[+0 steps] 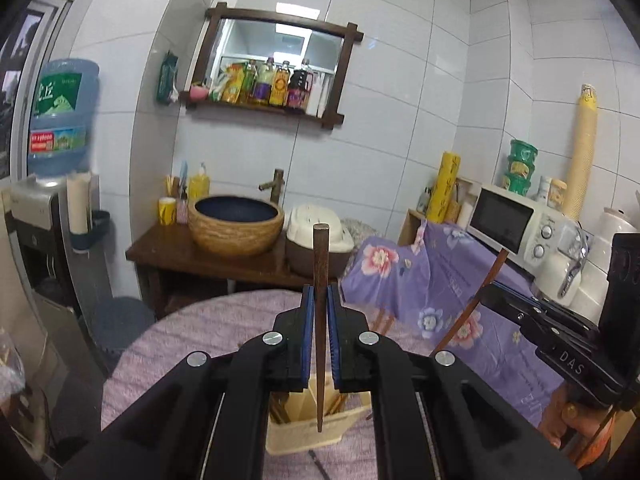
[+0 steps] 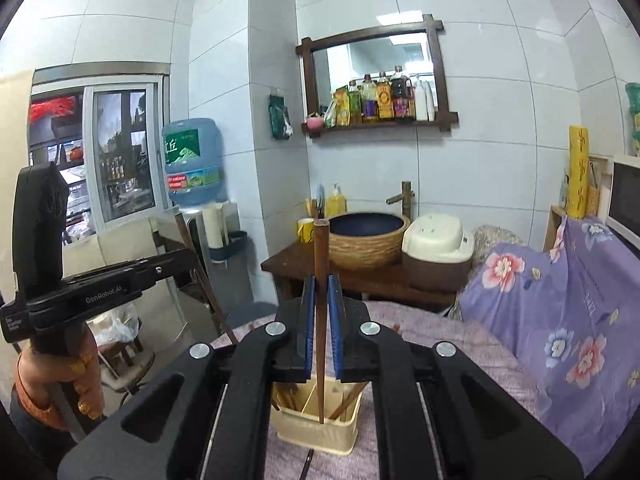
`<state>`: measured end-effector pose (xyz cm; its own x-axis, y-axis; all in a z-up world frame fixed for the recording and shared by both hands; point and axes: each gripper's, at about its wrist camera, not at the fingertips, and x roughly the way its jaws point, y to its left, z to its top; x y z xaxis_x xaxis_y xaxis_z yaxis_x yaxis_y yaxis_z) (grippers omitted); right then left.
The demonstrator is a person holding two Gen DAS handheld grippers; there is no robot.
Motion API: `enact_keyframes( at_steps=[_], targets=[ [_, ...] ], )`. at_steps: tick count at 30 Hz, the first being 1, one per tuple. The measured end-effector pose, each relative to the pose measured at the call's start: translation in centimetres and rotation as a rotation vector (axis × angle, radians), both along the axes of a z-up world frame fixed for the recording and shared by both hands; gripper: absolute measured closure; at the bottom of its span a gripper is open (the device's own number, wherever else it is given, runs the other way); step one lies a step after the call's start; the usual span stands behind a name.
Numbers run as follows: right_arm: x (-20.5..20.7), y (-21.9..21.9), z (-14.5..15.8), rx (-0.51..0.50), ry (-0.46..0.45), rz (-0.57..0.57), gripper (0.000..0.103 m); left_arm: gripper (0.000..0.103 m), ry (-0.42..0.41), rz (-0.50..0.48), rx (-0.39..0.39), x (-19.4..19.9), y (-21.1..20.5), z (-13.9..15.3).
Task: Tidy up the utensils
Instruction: 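Lift both brown chopsticks and carry them over the beige holder, then lower both brown chopsticks into the holder and open both grippers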
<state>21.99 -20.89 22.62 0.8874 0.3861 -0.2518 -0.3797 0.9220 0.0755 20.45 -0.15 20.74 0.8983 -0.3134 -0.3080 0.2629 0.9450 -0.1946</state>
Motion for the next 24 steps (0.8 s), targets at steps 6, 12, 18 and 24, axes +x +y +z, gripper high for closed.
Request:
enact_keyframes(
  at_steps=[6, 12, 18, 24],
  targets=[
    [2.6, 1.0, -1.3, -0.009, 0.011, -0.031, 0.095, 0.095, -0.009, 0.059, 0.015, 2.6, -0.8, -0.7],
    [4.9, 1.3, -6.1, -0.003, 0.110, -0.040, 0.095, 0.095, 0.081, 0.044, 0.020, 4.2, -1.6, -5.8],
    [6.2, 1.3, -10.1, -0.001, 0.188, -0.044, 0.095, 0.095, 0.174, 0.027, 0.040, 5.2, -2.5, -10.4],
    [6.7, 1.0, -12.4, 0.005, 0.226, -0.048, 0.095, 0.095, 0.225, 0.012, 0.071, 5.9, -3.4, -12.9]
  ],
)
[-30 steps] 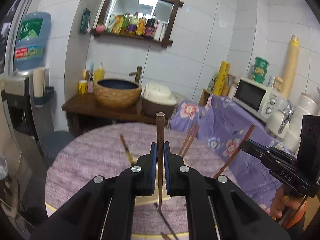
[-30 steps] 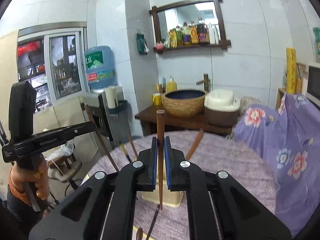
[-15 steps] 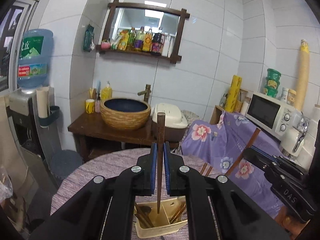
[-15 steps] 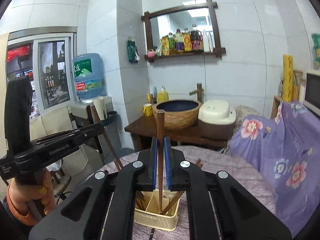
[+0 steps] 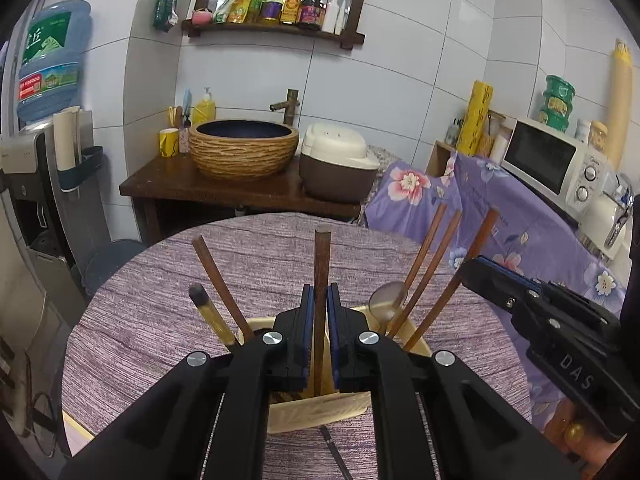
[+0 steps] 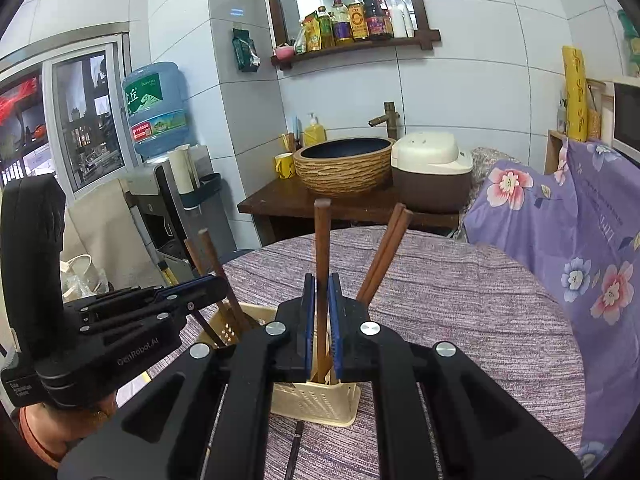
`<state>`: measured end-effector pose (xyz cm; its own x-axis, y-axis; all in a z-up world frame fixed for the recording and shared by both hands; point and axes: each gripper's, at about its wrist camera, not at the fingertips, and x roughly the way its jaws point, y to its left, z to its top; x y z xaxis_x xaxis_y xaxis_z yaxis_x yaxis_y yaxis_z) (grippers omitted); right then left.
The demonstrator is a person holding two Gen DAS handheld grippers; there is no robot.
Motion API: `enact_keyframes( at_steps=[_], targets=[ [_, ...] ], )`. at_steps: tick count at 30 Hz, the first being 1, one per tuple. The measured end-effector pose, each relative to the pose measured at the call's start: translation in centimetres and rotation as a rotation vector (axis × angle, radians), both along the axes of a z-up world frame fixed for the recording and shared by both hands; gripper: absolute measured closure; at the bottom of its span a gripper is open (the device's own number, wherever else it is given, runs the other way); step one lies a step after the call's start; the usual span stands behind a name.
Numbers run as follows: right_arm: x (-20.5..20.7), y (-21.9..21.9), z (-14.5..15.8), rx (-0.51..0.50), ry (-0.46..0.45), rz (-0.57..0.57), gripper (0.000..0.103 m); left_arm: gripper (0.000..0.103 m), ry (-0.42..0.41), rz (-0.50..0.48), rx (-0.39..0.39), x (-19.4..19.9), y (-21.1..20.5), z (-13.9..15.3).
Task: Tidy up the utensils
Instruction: 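Lower both brown chopsticks into the holder and open both grippers, then move both grippers down to the black chopstick and brown spoon on the table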
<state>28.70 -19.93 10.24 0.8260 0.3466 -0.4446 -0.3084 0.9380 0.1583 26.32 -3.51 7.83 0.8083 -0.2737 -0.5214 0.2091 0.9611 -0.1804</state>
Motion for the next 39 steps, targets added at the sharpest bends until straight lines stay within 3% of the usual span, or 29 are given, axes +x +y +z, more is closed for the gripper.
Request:
enact_keyframes(
  at_steps=[10, 11, 12, 13, 14, 15, 20, 29, 33, 39],
  targets=[
    [-1.3, -0.5, -0.9, 0.004, -0.014, -0.010, 0.092, 0.091, 0.006, -0.019, -0.012, -0.9, 0.1, 0.2],
    [-1.8, -0.6, -1.1, 0.005, -0.013, -0.007, 0.089, 0.081, 0.000, -0.020, -0.018, -1.4, 0.3, 0.4],
    [-2.1, -0.7, -1.2, 0.005, -0.013, -0.006, 0.076, 0.064, -0.009, -0.019, -0.021, -1.9, 0.5, 0.4],
    [-2.8, -0.7, -1.5, 0.003, -0.013, -0.005, 0.056, 0.055, -0.024, -0.013, -0.022, -2.8, 0.9, 0.5],
    [-3.4, -0.7, -1.9, -0.004, -0.014, -0.006, 0.048, 0.043, -0.037, -0.003, -0.018, -3.5, 1.0, 0.4],
    [-4.1, -0.6, -2.4, -0.021, -0.015, -0.009, 0.046, 0.038, -0.050, 0.006, -0.010, -4.3, 1.3, 0.3],
    [-6.4, 0.1, -6.6, -0.067, 0.088, 0.012, 0.046, 0.024, -0.018, 0.056, 0.026, -7.2, 2.9, -3.0],
    [-8.9, 2.3, -15.0, -0.145, 0.296, 0.041, 0.048, 0.023, 0.163, 0.170, 0.087, -10.1, 5.3, -11.4],
    [-9.0, 3.8, -17.0, -0.186, 0.348, 0.056, 0.058, 0.023, 0.209, 0.175, 0.071, -10.7, 5.9, -13.1],
    [-9.2, 4.8, -19.2, -0.207, 0.421, 0.072, 0.070, 0.019, 0.202, 0.170, 0.094, -11.5, 5.6, -13.2]
  ],
)
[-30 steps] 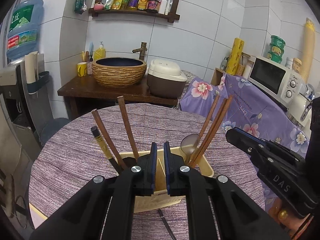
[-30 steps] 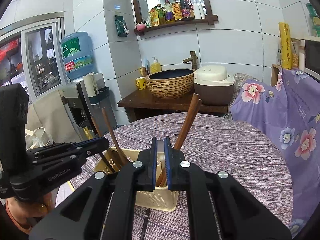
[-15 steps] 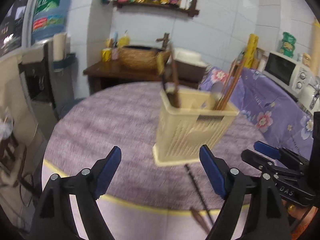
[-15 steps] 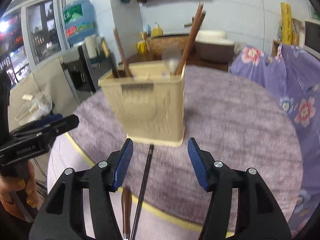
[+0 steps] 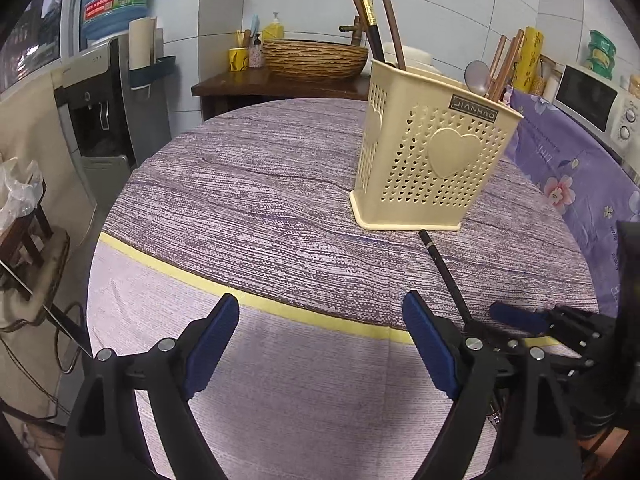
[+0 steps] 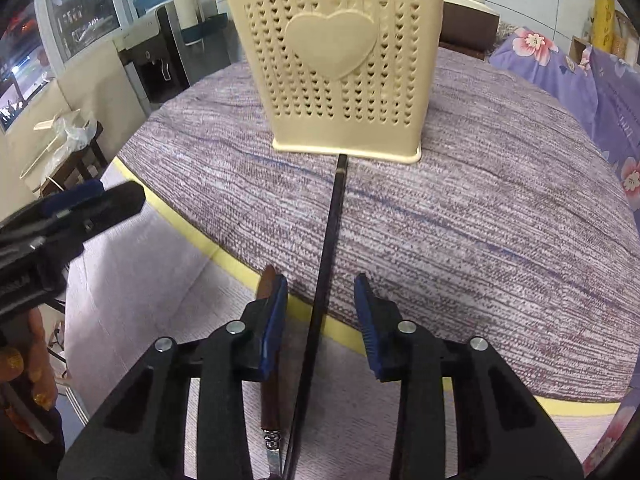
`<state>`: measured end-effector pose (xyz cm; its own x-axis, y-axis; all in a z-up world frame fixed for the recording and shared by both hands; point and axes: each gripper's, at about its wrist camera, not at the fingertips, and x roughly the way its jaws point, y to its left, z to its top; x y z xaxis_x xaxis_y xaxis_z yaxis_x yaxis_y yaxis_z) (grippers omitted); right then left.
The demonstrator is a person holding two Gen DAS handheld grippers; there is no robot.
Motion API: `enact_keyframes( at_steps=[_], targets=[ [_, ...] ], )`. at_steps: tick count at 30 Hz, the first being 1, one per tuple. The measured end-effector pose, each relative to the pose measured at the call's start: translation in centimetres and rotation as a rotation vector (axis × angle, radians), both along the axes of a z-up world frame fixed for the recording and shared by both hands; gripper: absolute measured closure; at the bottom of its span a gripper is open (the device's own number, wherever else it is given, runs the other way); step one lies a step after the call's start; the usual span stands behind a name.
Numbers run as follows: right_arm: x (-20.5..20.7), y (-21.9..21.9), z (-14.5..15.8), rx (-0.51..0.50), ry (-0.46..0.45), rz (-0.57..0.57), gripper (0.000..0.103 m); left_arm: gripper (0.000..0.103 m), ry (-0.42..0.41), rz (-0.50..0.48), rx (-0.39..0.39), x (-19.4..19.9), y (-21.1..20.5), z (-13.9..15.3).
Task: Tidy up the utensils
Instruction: 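Move both grippers down to the black chopstick and brown spoon on the table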
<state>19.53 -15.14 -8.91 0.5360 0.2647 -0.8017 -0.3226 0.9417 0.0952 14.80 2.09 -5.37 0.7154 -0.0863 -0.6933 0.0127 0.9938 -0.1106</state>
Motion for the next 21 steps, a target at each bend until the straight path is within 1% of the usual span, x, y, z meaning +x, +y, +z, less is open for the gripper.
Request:
enact_keyframes(
  at_steps=[1, 2, 4, 5, 7, 10, 14, 17, 21],
  targets=[
    [0.0, 0.1, -0.3, -0.008, 0.012, 0.001, 0.073, 0.018, -0.004, -0.001, -0.001, 0.0, 0.0, 0.1],
    [-0.1, 0.2, -0.4, -0.016, 0.000, -0.005, 0.075, 0.018, -0.005, -0.001, -0.001, 0.0, 0.0, 0.2],
    [-0.1, 0.2, -0.5, -0.029, -0.003, -0.016, 0.085, 0.018, -0.004, -0.004, -0.003, 0.0, -0.1, 0.1],
    [-0.1, 0.1, -0.6, -0.024, -0.001, -0.017, 0.086, 0.018, -0.002, -0.009, -0.001, 0.0, -0.2, 0.1],
    [0.0, -0.1, -0.6, -0.021, 0.003, -0.019, 0.095, 0.018, 0.001, -0.015, 0.000, 0.0, -0.5, 0.0],
    [0.2, -0.5, -0.4, 0.000, 0.011, -0.011, 0.095, 0.018, 0.013, -0.033, -0.008, 0.0, -1.1, -0.3],
    [0.7, -1.4, 0.4, 0.020, 0.000, -0.021, 0.095, 0.018, 0.040, -0.070, -0.025, -0.1, -2.0, -0.6],
    [0.8, -2.5, 0.8, 0.008, -0.010, -0.045, 0.096, 0.018, 0.062, -0.103, -0.028, -0.3, -3.1, -0.8],
    [0.1, -4.8, 0.1, 0.016, 0.008, -0.089, 0.096, 0.020, 0.101, -0.174, -0.036, -0.9, -5.0, -1.4]
  ],
)
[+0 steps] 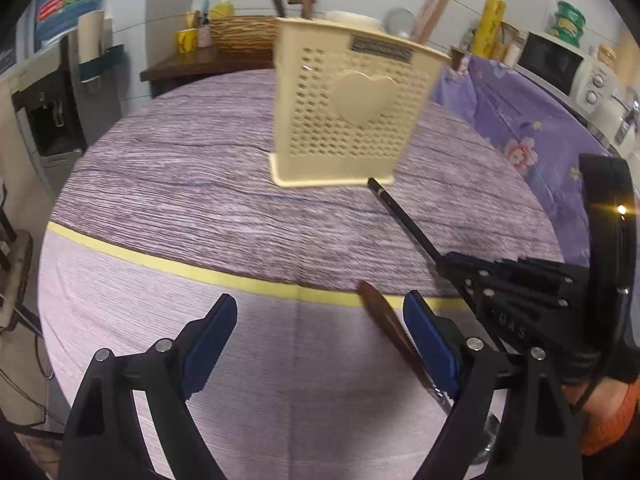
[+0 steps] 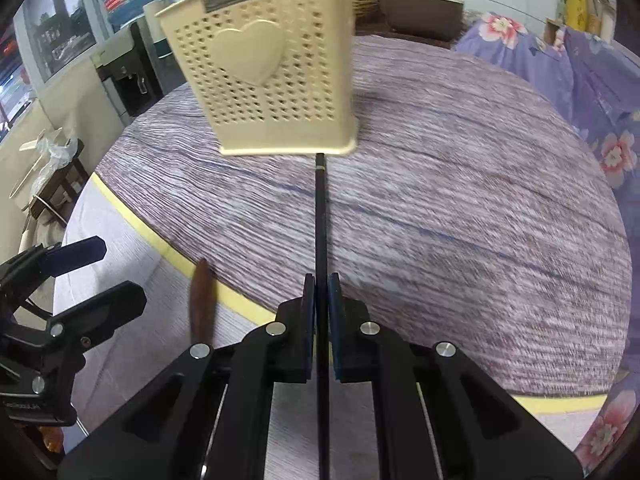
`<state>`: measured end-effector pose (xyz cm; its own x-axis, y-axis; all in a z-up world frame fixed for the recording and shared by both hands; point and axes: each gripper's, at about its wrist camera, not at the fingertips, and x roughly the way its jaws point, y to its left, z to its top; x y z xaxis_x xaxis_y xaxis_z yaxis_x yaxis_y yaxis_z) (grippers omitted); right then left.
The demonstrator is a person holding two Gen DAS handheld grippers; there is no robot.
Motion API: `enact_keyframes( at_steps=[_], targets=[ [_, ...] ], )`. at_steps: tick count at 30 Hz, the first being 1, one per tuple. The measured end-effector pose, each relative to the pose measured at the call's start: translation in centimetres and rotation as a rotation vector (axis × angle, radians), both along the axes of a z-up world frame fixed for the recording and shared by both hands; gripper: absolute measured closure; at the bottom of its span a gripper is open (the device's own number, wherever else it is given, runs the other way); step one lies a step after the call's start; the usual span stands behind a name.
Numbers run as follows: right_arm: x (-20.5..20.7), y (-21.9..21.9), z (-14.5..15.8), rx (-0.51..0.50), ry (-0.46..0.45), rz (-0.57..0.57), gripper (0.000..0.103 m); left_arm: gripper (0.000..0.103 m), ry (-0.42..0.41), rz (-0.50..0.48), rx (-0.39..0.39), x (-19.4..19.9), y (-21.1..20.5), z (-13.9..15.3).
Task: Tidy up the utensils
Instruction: 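Move both grippers down to the black chopstick and brown spoon on the table, then close the left gripper on the brown spoon while the right gripper grasps the black chopstick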
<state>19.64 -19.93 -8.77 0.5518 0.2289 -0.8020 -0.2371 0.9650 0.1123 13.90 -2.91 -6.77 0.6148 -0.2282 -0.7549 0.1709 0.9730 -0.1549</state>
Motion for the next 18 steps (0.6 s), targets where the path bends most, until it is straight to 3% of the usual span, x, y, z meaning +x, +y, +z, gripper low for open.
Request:
enact_keyframes(
  at_steps=[9, 14, 16, 18],
  targets=[
    [-2.6, -2.8, -0.6, -0.001, -0.018, -0.068, 0.095, 0.039, 0.090, -0.086, 0.008, 0.2, -4.2, -2.2],
    [-3.0, -2.7, -0.5, -0.003, -0.035, -0.072, 0.095, 0.052, 0.079, -0.090, 0.084, 0.4, -6.0, -2.9],
    [-3.0, -2.9, -0.5, 0.005, -0.036, -0.077, 0.095, 0.060, 0.072, -0.090, 0.094, 0.6, -6.2, -2.9],
    [-2.9, -3.0, -0.5, 0.012, -0.036, -0.083, 0.095, 0.075, 0.061, -0.090, 0.104, 0.8, -6.0, -2.9]
  ],
)
